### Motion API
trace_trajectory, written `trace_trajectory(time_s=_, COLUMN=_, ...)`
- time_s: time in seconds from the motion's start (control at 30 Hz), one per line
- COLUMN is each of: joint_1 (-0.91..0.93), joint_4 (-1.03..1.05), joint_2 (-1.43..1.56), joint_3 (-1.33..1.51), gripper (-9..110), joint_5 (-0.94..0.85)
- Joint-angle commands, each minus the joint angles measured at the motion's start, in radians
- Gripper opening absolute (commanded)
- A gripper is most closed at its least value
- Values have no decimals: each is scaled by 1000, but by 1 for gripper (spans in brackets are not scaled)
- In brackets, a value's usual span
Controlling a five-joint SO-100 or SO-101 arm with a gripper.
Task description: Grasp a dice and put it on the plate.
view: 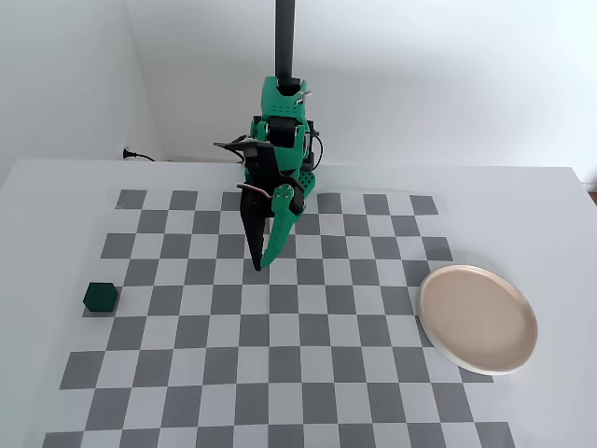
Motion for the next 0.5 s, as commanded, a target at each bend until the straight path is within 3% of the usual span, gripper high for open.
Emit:
trace_trajectory(time_s=0.0, joint_1=-26, joint_4=0, joint_2=12, joint_3=-26, gripper=-4, joint_5=-207)
trace_trajectory(time_s=0.2, joint_1=-57, joint_4=9, joint_2=14, joint_3=-37, gripper=-2, joint_5=-337)
trace_trajectory(time_s=0.47, joint_1=-84, joint_4=60, joint_2=-40, joint_3=-161, gripper=5, joint_5=-370)
